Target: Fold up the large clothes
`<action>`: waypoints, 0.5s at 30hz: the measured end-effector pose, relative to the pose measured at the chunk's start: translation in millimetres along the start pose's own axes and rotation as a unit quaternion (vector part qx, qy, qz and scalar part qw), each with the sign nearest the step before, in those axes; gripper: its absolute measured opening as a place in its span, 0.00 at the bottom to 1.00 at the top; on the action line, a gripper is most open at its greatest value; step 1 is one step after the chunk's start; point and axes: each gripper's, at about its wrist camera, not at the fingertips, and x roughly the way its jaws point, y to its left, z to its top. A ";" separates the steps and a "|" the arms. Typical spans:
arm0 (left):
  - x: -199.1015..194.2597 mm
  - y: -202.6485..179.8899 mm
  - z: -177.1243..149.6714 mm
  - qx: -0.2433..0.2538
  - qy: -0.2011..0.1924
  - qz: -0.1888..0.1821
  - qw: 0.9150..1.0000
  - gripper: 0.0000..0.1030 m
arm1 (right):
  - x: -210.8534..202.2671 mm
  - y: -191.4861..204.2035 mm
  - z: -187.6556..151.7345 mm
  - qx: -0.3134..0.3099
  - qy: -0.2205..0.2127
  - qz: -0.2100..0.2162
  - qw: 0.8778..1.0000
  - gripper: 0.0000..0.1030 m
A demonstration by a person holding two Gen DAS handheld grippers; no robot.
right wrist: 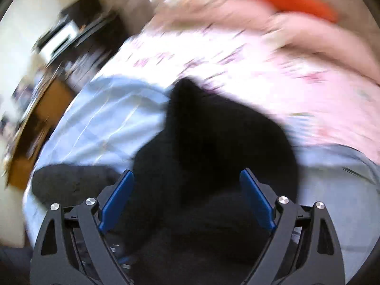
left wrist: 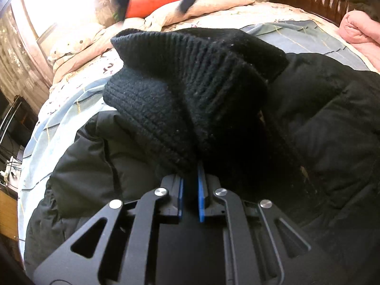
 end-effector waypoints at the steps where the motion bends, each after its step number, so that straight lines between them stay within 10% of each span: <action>1: 0.1 -0.1 2.0 -0.002 0.000 -0.001 1.000 0.09 | 16.3 6.4 4.7 -0.013 0.024 -0.032 0.999 0.67; 2: 0.6 0.6 1.4 -0.006 0.000 -0.002 1.000 0.09 | 41.0 13.4 9.1 -0.025 0.068 -0.067 0.995 0.59; 4: 0.8 1.6 0.8 -0.012 -0.001 -0.004 1.000 0.09 | 66.0 16.1 8.3 -0.003 0.105 -0.072 0.992 0.11; 15: 3.0 17.2 -1.7 -0.055 0.010 -0.020 0.998 0.10 | -33.3 1.7 -50.7 0.086 -0.039 -0.073 0.993 0.08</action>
